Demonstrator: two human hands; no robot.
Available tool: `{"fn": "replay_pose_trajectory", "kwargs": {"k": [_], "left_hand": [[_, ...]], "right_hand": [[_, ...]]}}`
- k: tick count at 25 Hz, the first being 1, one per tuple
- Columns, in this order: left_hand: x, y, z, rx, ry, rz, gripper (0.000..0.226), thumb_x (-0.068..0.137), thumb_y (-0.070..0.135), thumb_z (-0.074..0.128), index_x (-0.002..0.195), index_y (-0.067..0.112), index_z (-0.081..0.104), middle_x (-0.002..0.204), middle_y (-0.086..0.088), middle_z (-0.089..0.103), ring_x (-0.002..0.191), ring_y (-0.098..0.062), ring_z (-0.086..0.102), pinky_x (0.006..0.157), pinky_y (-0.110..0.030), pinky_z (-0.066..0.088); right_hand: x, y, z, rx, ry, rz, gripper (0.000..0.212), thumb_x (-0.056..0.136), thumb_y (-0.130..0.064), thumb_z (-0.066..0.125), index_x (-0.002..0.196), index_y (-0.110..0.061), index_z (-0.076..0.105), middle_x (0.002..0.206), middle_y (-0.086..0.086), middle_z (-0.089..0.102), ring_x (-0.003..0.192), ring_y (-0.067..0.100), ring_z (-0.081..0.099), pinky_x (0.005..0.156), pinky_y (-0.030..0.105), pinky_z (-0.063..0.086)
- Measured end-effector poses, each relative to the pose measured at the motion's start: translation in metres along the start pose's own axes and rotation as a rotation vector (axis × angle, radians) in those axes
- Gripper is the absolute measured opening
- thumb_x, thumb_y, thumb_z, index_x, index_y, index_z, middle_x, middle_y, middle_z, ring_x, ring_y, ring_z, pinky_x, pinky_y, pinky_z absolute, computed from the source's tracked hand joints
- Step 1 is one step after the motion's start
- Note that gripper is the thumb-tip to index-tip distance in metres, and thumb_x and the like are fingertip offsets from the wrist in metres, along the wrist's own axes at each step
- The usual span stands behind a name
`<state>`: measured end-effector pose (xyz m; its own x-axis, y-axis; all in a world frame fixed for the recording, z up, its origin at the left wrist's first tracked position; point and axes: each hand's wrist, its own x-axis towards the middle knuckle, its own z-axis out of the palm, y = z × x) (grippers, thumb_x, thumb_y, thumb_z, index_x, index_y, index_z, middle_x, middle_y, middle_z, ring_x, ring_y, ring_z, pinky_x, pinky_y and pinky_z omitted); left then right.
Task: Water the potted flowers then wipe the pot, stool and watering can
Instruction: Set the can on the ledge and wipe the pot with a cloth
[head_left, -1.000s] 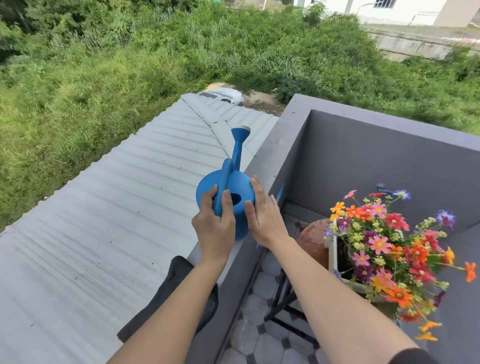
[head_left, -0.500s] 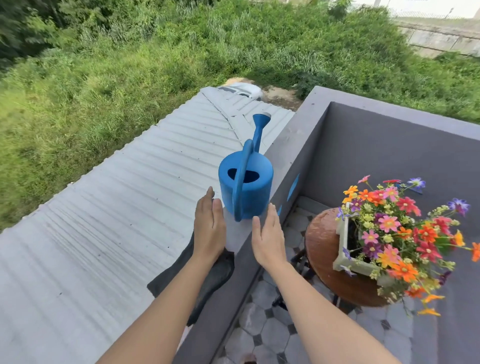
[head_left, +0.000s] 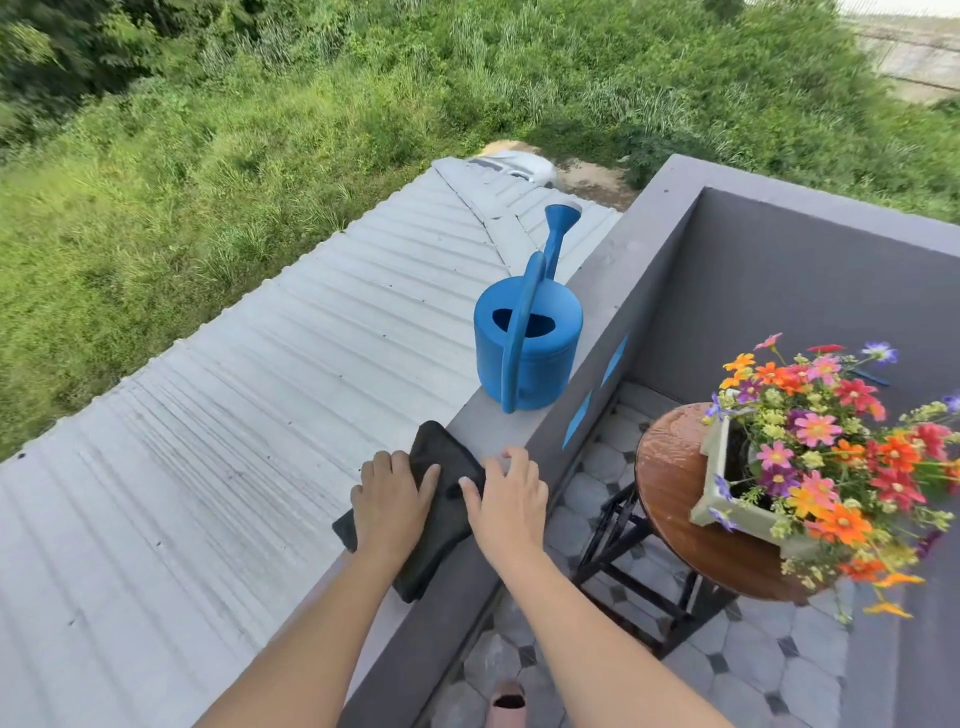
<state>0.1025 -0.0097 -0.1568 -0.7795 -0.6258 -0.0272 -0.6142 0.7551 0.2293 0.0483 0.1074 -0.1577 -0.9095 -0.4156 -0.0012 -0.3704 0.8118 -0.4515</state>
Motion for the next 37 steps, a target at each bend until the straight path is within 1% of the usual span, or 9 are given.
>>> {"fn": "replay_pose_trajectory", "kwargs": {"k": [2, 6, 11, 16, 23, 26, 30, 34, 37], "left_hand": [[0.000, 0.003, -0.008, 0.016, 0.046, 0.070, 0.034, 0.083, 0.034, 0.068, 0.077, 0.006, 0.051, 0.069, -0.012, 0.055, 0.063, -0.031, 0.056, 0.044, -0.035, 0.044], [-0.002, 0.029, -0.026, -0.137, 0.025, 0.030, 0.032, 0.096, 0.044, 0.040, 0.086, 0.014, 0.031, 0.063, -0.010, 0.059, 0.061, -0.035, 0.059, 0.053, -0.038, 0.046], [0.000, 0.097, -0.026, -0.432, 0.059, 0.166, 0.029, 0.094, 0.041, 0.044, 0.094, 0.012, 0.043, 0.074, -0.009, 0.062, 0.068, -0.033, 0.056, 0.061, -0.039, 0.043], [-0.001, 0.158, 0.015, -0.592, -0.139, 0.181, 0.032, 0.093, 0.039, 0.050, 0.100, 0.009, 0.044, 0.088, -0.016, 0.064, 0.085, -0.039, 0.058, 0.071, -0.042, 0.044], [-0.001, 0.221, 0.070, -0.613, -0.480, 0.109, 0.042, 0.087, 0.024, 0.060, 0.124, 0.010, 0.045, 0.122, -0.014, 0.056, 0.112, -0.030, 0.051, 0.082, -0.030, 0.037], [0.002, 0.245, 0.093, -0.596, -0.548, 0.195, 0.049, 0.083, 0.022, 0.067, 0.127, 0.013, 0.045, 0.119, -0.008, 0.056, 0.105, -0.022, 0.050, 0.081, -0.029, 0.037], [0.009, 0.255, 0.125, -0.659, -0.637, 0.309, 0.063, 0.068, 0.040, 0.080, 0.120, 0.023, 0.048, 0.115, -0.002, 0.064, 0.103, -0.016, 0.060, 0.091, -0.034, 0.048], [0.000, 0.265, 0.134, -0.607, -0.546, 0.323, 0.042, 0.077, 0.026, 0.077, 0.107, 0.006, 0.055, 0.085, 0.000, 0.062, 0.074, 0.001, 0.059, 0.061, -0.007, 0.046], [-0.005, 0.271, 0.127, -0.586, -0.507, 0.383, 0.031, 0.080, 0.021, 0.072, 0.104, 0.002, 0.067, 0.089, -0.030, 0.061, 0.071, -0.018, 0.059, 0.071, -0.034, 0.045]], "right_hand": [[0.003, -0.005, -0.006, 0.022, -0.033, -0.026, 0.031, 0.094, -0.035, 0.049, 0.115, -0.013, 0.057, 0.117, 0.006, 0.054, 0.106, 0.027, 0.052, 0.087, 0.036, 0.041], [0.000, 0.003, -0.024, 0.369, -0.075, 0.136, 0.029, 0.100, -0.031, 0.035, 0.119, -0.013, 0.046, 0.109, 0.007, 0.061, 0.102, 0.025, 0.054, 0.089, 0.036, 0.043], [0.001, 0.055, -0.053, 0.698, 0.065, 0.278, 0.031, 0.100, -0.031, 0.036, 0.125, -0.014, 0.041, 0.113, -0.005, 0.049, 0.107, 0.014, 0.049, 0.086, 0.026, 0.037], [-0.026, 0.137, -0.053, 0.741, 0.148, 0.521, 0.047, 0.098, -0.032, 0.040, 0.139, -0.011, 0.031, 0.127, 0.003, 0.047, 0.117, 0.017, 0.049, 0.098, 0.029, 0.039], [-0.067, 0.270, -0.052, 0.525, 0.282, 0.842, 0.032, 0.099, -0.026, 0.039, 0.120, -0.002, 0.045, 0.121, 0.016, 0.053, 0.103, 0.028, 0.054, 0.072, 0.025, 0.033], [-0.057, 0.324, -0.064, 0.546, 0.311, 0.806, 0.035, 0.096, -0.018, 0.048, 0.127, -0.004, 0.040, 0.127, 0.015, 0.047, 0.109, 0.029, 0.052, 0.077, 0.028, 0.036], [-0.028, 0.369, -0.059, 0.719, 0.098, 0.645, 0.069, 0.089, -0.001, 0.052, 0.147, -0.013, 0.016, 0.140, 0.009, 0.038, 0.129, 0.027, 0.042, 0.108, 0.044, 0.038], [-0.013, 0.385, -0.055, 0.639, -0.077, 0.517, 0.063, 0.092, -0.005, 0.048, 0.145, -0.017, 0.016, 0.125, 0.000, 0.049, 0.117, 0.021, 0.050, 0.098, 0.041, 0.046], [-0.006, 0.387, -0.053, 0.495, -0.149, 0.467, 0.049, 0.095, -0.011, 0.043, 0.141, -0.005, 0.025, 0.129, 0.015, 0.051, 0.115, 0.027, 0.052, 0.092, 0.035, 0.044]]}}
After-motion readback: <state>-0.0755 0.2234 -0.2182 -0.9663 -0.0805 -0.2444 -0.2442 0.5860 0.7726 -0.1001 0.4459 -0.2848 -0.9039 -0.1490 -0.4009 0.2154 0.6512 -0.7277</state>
